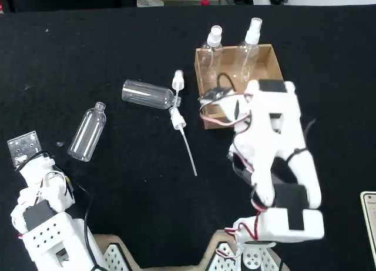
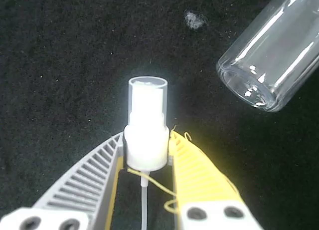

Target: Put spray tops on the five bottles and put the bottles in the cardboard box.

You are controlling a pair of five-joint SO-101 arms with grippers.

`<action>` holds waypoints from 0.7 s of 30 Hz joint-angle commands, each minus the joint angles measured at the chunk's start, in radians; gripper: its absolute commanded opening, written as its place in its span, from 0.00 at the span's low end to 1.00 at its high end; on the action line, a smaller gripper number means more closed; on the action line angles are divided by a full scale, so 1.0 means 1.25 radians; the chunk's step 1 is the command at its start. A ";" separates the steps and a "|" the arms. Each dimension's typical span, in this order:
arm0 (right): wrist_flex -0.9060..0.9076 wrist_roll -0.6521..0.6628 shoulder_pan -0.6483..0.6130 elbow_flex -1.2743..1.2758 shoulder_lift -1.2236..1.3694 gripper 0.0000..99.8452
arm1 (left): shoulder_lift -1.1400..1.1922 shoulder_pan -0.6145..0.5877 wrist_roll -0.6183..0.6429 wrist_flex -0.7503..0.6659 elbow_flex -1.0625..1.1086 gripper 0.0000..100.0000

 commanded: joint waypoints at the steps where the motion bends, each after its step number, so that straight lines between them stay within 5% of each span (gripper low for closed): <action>1: 0.021 -0.006 0.015 -0.056 0.046 0.32 | -0.009 0.003 0.004 -0.010 -0.006 0.07; 21: -0.237 -0.009 0.016 0.166 0.064 0.32 | -0.009 0.003 0.004 -0.010 -0.006 0.07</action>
